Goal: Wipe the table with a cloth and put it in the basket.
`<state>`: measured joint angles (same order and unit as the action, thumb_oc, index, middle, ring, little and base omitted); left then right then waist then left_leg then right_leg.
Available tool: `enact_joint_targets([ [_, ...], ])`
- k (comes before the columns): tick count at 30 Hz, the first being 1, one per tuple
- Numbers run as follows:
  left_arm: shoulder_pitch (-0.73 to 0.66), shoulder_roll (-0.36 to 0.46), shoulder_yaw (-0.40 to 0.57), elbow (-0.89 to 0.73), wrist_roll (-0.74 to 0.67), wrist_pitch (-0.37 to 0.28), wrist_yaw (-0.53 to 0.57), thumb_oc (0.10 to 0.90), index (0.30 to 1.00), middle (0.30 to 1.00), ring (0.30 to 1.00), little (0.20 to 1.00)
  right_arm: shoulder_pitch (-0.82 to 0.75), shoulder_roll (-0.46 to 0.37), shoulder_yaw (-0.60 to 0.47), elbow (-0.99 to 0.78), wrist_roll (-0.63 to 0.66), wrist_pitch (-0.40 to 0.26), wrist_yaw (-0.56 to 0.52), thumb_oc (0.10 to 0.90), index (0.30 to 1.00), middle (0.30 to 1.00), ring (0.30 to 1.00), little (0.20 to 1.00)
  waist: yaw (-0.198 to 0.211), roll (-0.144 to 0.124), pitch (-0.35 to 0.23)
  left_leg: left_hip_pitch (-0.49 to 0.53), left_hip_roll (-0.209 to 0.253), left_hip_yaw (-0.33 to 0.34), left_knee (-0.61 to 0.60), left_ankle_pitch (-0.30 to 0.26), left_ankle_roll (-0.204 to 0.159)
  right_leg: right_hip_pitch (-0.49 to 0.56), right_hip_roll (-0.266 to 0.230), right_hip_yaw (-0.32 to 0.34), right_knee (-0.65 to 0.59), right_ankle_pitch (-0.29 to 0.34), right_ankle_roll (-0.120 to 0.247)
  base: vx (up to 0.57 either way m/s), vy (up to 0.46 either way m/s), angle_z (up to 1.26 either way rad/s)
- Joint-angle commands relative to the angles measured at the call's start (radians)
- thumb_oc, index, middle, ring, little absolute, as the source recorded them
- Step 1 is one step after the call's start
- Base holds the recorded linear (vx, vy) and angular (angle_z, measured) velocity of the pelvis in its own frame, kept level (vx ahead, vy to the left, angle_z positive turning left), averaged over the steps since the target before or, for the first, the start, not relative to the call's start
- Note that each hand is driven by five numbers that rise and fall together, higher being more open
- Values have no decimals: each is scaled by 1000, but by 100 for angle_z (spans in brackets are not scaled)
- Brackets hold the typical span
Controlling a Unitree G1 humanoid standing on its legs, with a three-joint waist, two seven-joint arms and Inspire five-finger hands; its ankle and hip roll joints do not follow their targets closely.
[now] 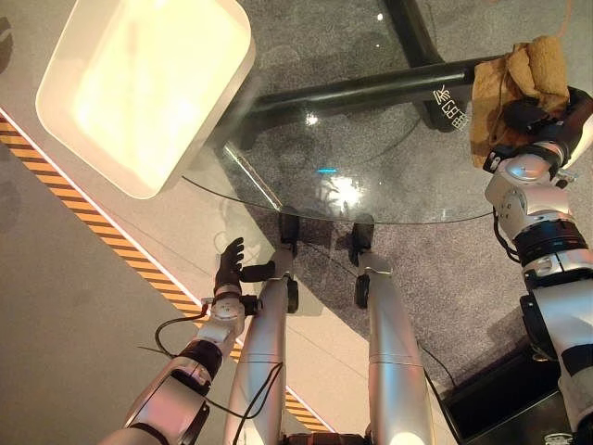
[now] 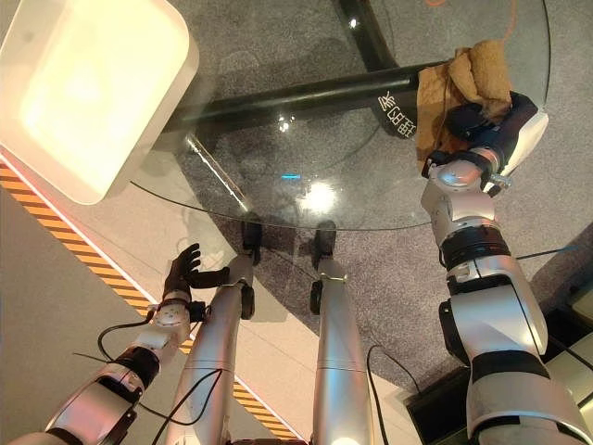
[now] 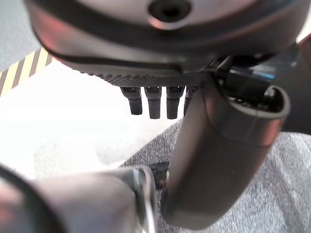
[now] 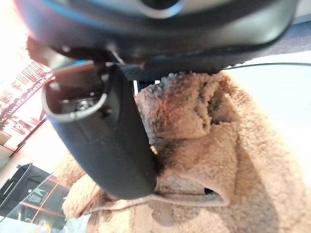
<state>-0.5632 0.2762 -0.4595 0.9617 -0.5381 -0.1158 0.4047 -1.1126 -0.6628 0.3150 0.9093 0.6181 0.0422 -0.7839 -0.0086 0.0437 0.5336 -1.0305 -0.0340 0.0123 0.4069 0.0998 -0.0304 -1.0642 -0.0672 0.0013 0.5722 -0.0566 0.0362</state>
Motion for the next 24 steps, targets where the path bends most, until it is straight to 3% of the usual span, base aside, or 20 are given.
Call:
enact_joint_targets([
  [1,49,-41,12,40,-39,14,27,800,900,900,900,900,60,67,80,-101,-7,-44,-10,100,300,300,300,200,10,26,-14,-34,-65,-16,89,-117,24,-13,50,-21,-95,92,20,-4,54,-8],
  [5,39,-42,29,35,-48,27,34,800,900,900,900,900,62,74,63,-266,-105,-85,-117,100,300,300,300,200,-4,16,-14,-8,-64,-18,62,-116,23,8,59,-9,-115,88,25,-8,65,-8],
  [9,28,-48,48,23,-54,44,41,800,900,900,900,900,66,74,32,-413,-169,-77,-176,100,300,300,300,200,-16,12,-14,23,-65,-14,39,-116,26,32,66,1,-131,83,28,7,72,-5],
  [24,-52,-42,76,39,-98,127,29,800,900,900,900,900,27,132,71,-485,-182,8,-80,100,300,300,300,200,-16,28,-14,44,-76,0,28,-112,36,47,60,7,-150,87,25,19,61,0],
])
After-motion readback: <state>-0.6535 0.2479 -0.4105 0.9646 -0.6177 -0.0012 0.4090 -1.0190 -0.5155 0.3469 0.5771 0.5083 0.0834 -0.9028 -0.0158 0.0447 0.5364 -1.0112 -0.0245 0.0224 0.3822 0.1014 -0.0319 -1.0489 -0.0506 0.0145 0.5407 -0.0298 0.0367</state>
